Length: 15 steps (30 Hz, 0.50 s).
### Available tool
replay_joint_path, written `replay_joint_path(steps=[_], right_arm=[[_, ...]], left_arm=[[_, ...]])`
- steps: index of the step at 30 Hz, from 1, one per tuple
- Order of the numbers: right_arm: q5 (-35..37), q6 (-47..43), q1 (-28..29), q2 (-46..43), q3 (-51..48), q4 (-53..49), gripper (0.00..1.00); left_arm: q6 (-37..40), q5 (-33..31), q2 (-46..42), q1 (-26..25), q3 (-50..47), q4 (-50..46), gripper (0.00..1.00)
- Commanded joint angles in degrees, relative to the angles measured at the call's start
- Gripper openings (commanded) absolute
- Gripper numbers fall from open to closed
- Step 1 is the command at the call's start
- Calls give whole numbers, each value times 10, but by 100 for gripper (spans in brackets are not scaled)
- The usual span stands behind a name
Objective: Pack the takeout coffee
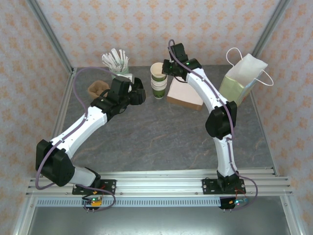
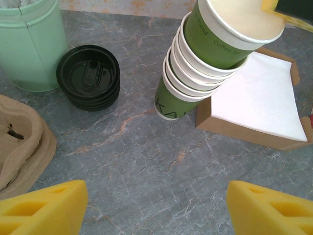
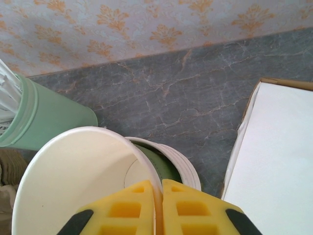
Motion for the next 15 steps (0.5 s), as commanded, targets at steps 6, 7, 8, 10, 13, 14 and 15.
replay_joint_path(steps=[6,7,8,10,13,14,15], right_arm=[[24,-17,5,-17,71,-57,9],[25,-19,6,-24,77,-60,9],[27,-21,6,-32,80,-64,9],[29,-25,6,-51,80,-70,9],[32,-34,10,-92,66,-75,9],[31,-37,12,-106,56,-76,9],[30,-43,15,-124,37,-77,9]], left_arm=[[13,-23,-22,-3,-9,-7,75],[13,-25,-25,-3,-10,-7,76],[14,-26,-28,-3,-10,-5,75],[14,-32,-34,-3,-13,-1,75],[16,-45,-40,-3,-16,4,75],[16,-52,-40,-3,-15,5,75],[17,-60,-40,-3,-14,5,75]])
